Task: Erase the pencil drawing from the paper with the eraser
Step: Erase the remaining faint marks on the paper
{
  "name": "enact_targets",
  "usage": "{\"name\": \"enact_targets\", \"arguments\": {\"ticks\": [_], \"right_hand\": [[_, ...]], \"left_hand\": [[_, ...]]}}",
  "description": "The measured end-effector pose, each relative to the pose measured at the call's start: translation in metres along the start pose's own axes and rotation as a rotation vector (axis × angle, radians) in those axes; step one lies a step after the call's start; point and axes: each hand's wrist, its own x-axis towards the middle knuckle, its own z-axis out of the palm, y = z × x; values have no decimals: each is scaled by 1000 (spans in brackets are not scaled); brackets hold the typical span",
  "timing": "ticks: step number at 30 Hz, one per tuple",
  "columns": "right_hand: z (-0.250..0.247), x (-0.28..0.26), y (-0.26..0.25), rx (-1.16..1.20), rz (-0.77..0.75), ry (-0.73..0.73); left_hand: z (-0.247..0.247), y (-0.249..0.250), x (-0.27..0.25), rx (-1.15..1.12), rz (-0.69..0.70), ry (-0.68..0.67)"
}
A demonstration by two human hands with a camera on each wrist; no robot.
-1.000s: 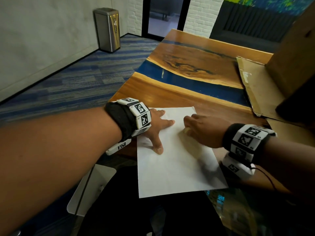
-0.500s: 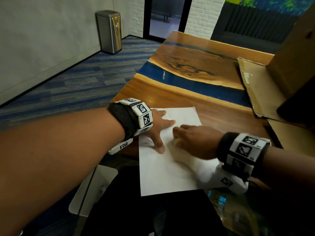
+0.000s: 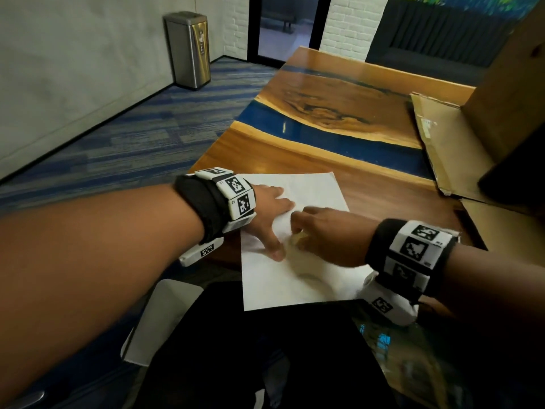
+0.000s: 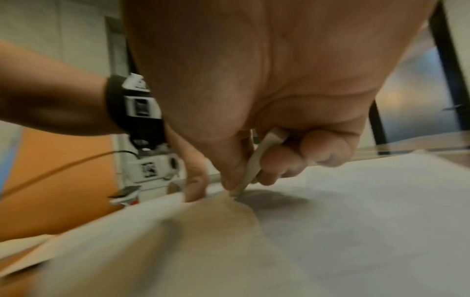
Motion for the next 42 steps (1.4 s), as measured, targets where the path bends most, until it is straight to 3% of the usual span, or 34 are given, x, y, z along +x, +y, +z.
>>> {"name": "enact_targets", "arguments": {"ticks": [2, 6, 11, 16, 21, 25, 30, 34, 36, 39, 42], "right_hand": [[0, 0, -1, 28, -17, -43], [-8, 8, 22, -30, 206, 100], [3, 1, -1, 64, 0, -46], [-10, 1, 38, -92, 256, 84], [2, -8, 18, 51, -7, -59], [-6, -5, 39, -29, 188, 72], [2, -14, 18, 43, -45, -75], [-5, -15, 45, -57, 155, 63], [-2, -19, 40, -46, 137, 38], [7, -22, 22, 27, -11, -89], [1, -21, 37, -34, 89, -9]], "left_hand": [[-1, 1, 0, 0, 2, 6], [0, 1, 4, 2, -19, 9], [-3, 2, 3, 3, -15, -8], [-13, 9, 0, -6, -53, -82], [-21, 14, 1, 25, -60, -72], [-26, 22, 0, 64, -88, -85], [-31, 26, -1, 70, -94, -97], [-30, 29, 1, 86, -105, -97], [-29, 29, 2, 91, -112, -94], [-29, 28, 4, 77, -110, -89], [-30, 30, 4, 77, -106, -89]]}}
